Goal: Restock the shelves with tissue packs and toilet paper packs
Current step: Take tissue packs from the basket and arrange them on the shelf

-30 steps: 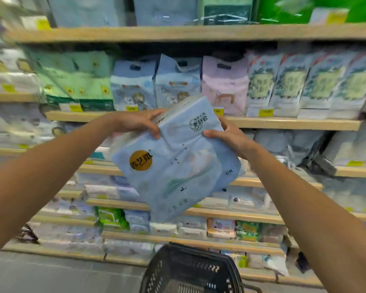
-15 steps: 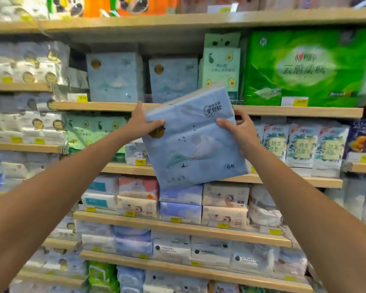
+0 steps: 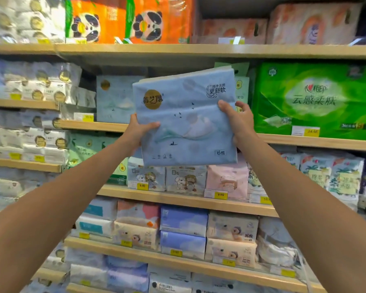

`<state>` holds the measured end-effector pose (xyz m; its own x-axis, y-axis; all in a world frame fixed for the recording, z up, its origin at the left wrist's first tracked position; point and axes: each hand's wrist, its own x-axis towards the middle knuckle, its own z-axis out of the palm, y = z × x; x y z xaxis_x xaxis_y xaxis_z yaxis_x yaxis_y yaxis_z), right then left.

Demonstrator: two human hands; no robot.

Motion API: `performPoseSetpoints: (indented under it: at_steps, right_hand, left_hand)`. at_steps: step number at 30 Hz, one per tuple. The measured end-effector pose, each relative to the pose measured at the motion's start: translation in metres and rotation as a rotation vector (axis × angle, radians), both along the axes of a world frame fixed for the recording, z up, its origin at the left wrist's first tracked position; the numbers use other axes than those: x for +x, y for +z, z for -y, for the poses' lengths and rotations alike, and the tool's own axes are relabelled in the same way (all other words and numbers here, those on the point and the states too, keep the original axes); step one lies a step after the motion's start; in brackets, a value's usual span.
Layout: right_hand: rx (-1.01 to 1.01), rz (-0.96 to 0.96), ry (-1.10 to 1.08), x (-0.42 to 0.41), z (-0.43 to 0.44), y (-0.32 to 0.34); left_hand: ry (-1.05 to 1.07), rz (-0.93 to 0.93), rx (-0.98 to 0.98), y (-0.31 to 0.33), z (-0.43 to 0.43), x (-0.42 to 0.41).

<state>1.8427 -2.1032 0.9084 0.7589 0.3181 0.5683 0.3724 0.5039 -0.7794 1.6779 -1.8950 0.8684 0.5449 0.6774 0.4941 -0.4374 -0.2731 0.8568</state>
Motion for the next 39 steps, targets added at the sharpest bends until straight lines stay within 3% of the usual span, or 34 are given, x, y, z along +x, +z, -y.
performPoseSetpoints:
  at_steps: [11, 17, 32, 39]
  right_hand:
    - [-0.051, 0.243, 0.092, 0.025, -0.078, 0.066]
    - [-0.068, 0.35, 0.015, 0.04, -0.115, 0.086]
    - [-0.008, 0.371, -0.181, 0.079, -0.188, 0.083]
    - [-0.059, 0.313, -0.239, 0.094, -0.202, 0.072]
  left_hand:
    - [0.132, 0.167, 0.232, 0.08, -0.09, 0.02]
    - [0.151, 0.222, 0.307, 0.105, -0.132, 0.042]
    - [0.13, 0.109, 0.45, 0.123, -0.2, 0.089]
    - [0.12, -0.023, 0.387, 0.112, -0.212, 0.118]
